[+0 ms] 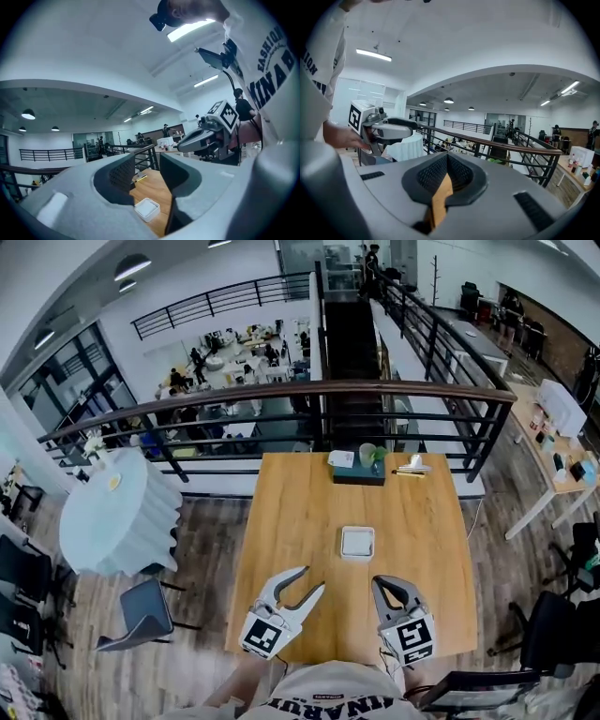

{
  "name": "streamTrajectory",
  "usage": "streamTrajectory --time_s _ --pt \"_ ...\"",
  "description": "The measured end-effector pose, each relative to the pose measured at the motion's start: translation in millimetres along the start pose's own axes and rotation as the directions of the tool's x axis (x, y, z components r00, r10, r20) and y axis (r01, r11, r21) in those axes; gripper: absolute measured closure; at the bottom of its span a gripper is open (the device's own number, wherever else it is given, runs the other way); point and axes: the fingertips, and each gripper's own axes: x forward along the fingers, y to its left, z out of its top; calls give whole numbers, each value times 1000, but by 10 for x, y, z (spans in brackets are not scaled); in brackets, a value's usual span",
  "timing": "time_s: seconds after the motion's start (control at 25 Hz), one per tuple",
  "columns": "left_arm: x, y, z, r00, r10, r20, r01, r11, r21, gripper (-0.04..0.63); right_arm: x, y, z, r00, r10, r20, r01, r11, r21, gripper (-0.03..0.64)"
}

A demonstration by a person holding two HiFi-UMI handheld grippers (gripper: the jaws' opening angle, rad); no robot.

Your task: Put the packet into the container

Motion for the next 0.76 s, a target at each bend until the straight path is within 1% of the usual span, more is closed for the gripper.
streamTrajectory --time_s 0.12,0.24,0.32,0.52,0.76 --pt "-159 75 53 998 63 11 -63 998 -20 465 -34 47 51 1000 13 5 -13 1000 -7 609" --pt "-237 132 102 993 114 28 -113 993 -36 528 -48 34 92 1000 22 15 -22 1000 -5 609" --pt "-267 185 123 989 143 39 -141 989 -50 585 -35 6 131 999 23 23 -23 1000 -1 609" --pt "-326 309 37 984 175 32 -173 983 -67 591 -28 -22 194 999 19 45 -19 1000 0 609" --pt "-263 306 97 988 147 43 -145 989 -37 591 -39 -94 157 999 11 36 -11 1000 6 609"
